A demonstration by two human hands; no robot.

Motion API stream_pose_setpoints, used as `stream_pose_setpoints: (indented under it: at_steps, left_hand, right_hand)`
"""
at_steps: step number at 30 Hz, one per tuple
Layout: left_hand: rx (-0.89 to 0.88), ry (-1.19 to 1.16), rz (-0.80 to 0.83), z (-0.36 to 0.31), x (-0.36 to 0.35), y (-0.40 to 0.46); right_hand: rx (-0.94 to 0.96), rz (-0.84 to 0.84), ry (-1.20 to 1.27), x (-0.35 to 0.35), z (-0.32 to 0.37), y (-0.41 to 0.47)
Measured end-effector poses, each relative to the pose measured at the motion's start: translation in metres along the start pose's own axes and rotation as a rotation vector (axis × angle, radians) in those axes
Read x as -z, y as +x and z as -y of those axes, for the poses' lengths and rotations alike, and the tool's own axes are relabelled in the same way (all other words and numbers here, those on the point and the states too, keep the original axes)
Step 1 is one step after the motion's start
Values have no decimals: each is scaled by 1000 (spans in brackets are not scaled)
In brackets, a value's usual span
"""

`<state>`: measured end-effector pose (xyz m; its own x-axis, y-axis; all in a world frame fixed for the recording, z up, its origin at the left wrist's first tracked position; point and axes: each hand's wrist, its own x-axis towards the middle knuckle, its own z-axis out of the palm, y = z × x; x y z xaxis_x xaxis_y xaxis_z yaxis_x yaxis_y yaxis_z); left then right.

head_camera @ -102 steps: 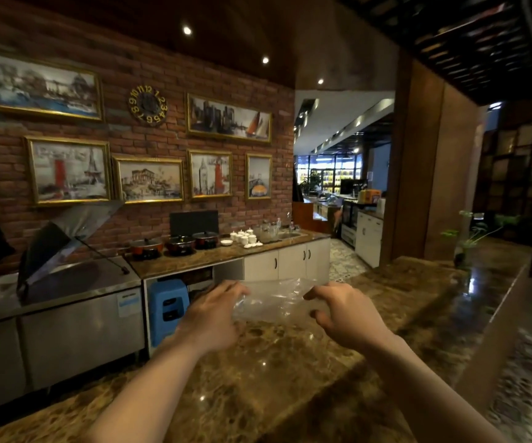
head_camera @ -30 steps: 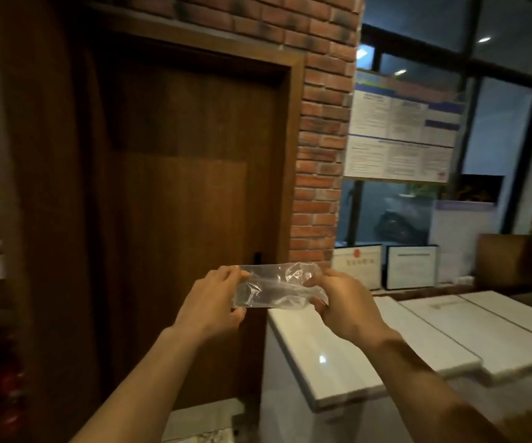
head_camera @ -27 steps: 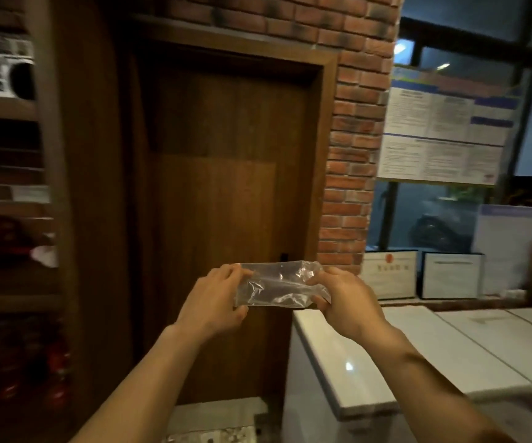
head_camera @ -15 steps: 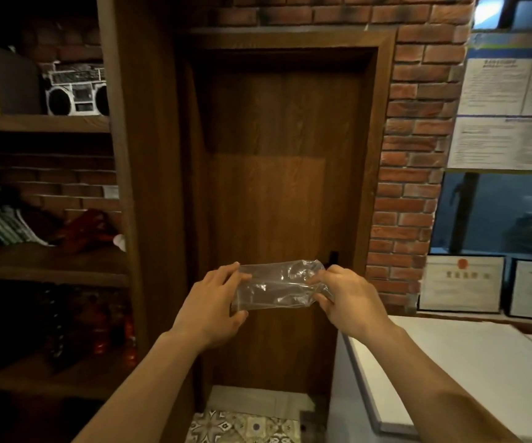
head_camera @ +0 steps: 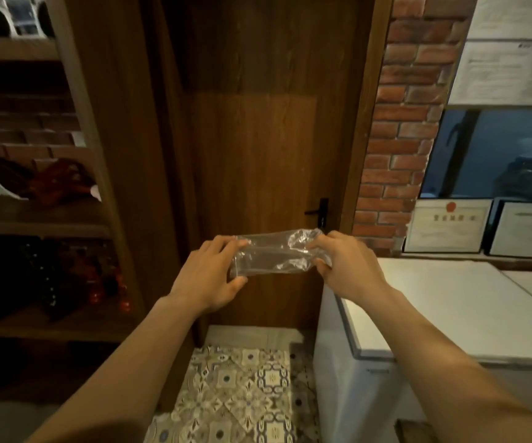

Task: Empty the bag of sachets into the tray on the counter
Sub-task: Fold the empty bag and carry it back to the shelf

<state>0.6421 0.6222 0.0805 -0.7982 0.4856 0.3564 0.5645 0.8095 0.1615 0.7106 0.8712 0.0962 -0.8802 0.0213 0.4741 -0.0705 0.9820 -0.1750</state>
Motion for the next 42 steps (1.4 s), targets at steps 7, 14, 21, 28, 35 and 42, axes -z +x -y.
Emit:
stream_pose_setpoints:
  at_steps: [7, 14, 21, 28, 35, 42]
  left_hand:
    - [22, -70, 111, 19, -64, -29]
    - [70, -125, 244, 41, -143, -74]
    - [161, -189, 417, 76, -219, -123]
    - [273, -178, 584, 120, -290, -194]
    - [367, -212, 703, 156, -353, -254]
    - [417, -257, 752, 176, -396, -291]
  right_hand:
    - [-61, 100, 37, -56, -2, -32]
    - [-115, 264, 60, -134, -10, -79]
    - [-228, 512, 76, -220, -11, -139]
    - [-308, 798, 82, -322, 10, -215]
    - [-390, 949, 35, -405, 21, -280]
    - [-498, 979, -27, -474, 31, -311]
